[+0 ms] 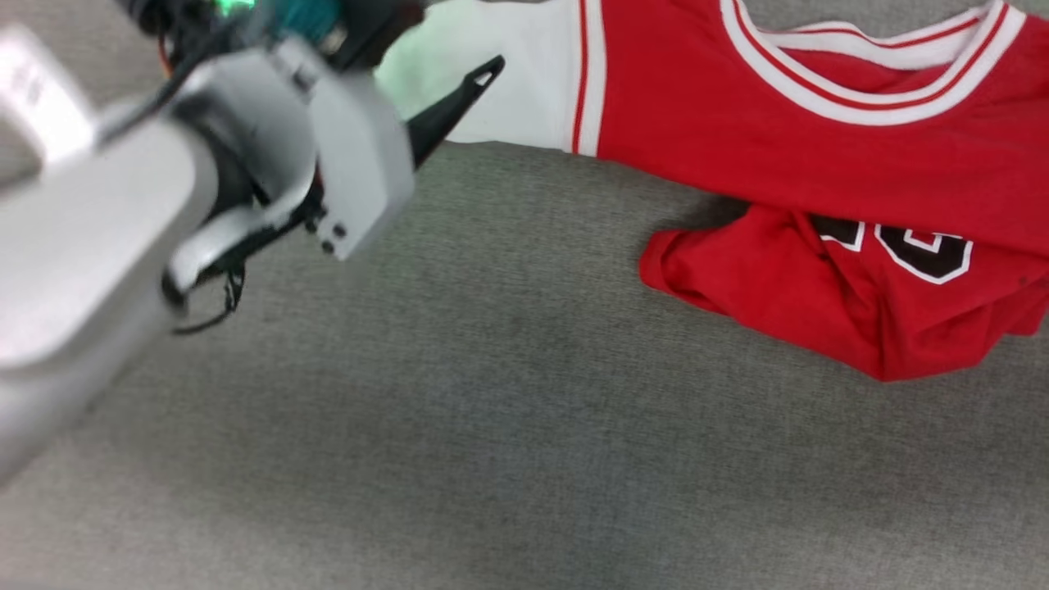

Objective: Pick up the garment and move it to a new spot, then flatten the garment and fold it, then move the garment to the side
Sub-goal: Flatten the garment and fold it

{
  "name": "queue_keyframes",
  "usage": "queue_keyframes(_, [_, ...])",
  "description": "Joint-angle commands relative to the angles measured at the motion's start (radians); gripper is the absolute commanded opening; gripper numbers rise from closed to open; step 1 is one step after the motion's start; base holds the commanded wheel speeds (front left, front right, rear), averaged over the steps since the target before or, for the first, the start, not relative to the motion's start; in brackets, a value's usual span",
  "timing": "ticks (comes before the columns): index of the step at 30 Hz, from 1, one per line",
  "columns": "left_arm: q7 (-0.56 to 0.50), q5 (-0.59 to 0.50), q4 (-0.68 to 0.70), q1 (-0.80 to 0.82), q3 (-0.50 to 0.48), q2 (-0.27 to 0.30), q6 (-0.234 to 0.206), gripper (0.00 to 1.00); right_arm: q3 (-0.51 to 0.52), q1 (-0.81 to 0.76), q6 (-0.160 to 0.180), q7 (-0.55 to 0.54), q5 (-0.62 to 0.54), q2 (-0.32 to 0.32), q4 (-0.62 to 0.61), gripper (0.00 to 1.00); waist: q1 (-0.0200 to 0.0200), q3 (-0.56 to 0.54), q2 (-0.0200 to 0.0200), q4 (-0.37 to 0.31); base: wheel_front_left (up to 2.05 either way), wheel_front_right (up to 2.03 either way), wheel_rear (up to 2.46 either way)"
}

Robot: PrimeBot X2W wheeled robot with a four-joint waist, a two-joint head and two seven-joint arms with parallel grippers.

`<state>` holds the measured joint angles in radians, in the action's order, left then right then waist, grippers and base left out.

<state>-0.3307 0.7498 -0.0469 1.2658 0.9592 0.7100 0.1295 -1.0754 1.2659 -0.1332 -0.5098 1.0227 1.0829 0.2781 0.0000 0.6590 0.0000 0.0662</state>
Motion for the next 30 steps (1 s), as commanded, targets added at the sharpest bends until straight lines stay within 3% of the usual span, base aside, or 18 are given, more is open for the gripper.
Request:
queue_keyframes(1, [-0.042, 0.074, -0.016, 0.072, 0.084, 0.004, 0.001, 1.0, -0.055, -0.019, 0.005, -0.002, 0.002, -0.04, 0.028, 0.0, 0.0, 0.03, 0.0, -0.027, 0.0, 0.0, 0.0])
queue_keyframes(4, [-0.083, 0.172, -0.061, 0.218, 0.228, -0.006, 0.001, 1.0, -0.093, 0.011, 0.007, 0.002, 0.003, -0.05, 0.035, 0.0, 0.0, 0.047, 0.0, -0.041, 0.0, 0.0, 0.0])
queue_keyframes(7, [-0.113, 0.24, -0.107, 0.315, 0.305, -0.02, 0.0, 1.0, -0.128, 0.039, 0.007, 0.012, 0.013, -0.066, 0.041, 0.0, 0.0, 0.062, 0.0, -0.055, 0.0, 0.0, 0.0])
queue_keyframes(15, [-0.33, 0.345, -0.132, 0.321, 0.331, -0.016, 0.001, 1.0, -0.2, 0.094, 0.007, 0.039, 0.035, -0.09, 0.058, 0.0, 0.0, 0.082, 0.0, -0.076, 0.0, 0.0, 0.0])
queue_keyframes(19, [-0.389, 0.364, -0.124, 0.313, 0.337, -0.008, 0.001, 0.97, -0.213, 0.108, 0.007, 0.049, 0.04, -0.098, 0.068, 0.0, 0.0, 0.086, 0.0, -0.078, 0.0, 0.0, 0.0])
queue_keyframes(20, [-0.405, 0.367, -0.122, 0.308, 0.339, -0.005, 0.002, 0.79, -0.215, 0.113, 0.007, 0.052, 0.043, -0.1, 0.071, 0.0, 0.0, 0.087, 0.0, -0.078, 0.0, 0.0, 0.0])
queue_keyframes(22, [-0.426, 0.375, -0.123, 0.299, 0.34, 0.001, 0.002, 0.33, -0.221, 0.121, 0.007, 0.058, 0.045, -0.105, 0.076, 0.0, 0.0, 0.087, 0.0, -0.078, 0.0, 0.0, 0.0])
queue_keyframes(23, [-0.429, 0.379, -0.124, 0.297, 0.34, 0.002, 0.002, 0.0, -0.223, 0.123, 0.007, 0.065, 0.047, -0.107, 0.077, 0.0, 0.0, 0.087, 0.0, -0.077, 0.0, 0.0, 0.0])
queue_keyframes(30, [-0.321, 0.421, -0.191, 0.304, 0.332, -0.009, -0.001, 0.0, -0.218, 0.147, 0.006, 0.145, 0.074, -0.123, 0.113, 0.0, 0.0, 0.047, 0.0, -0.076, 0.0, 0.0, 0.0])
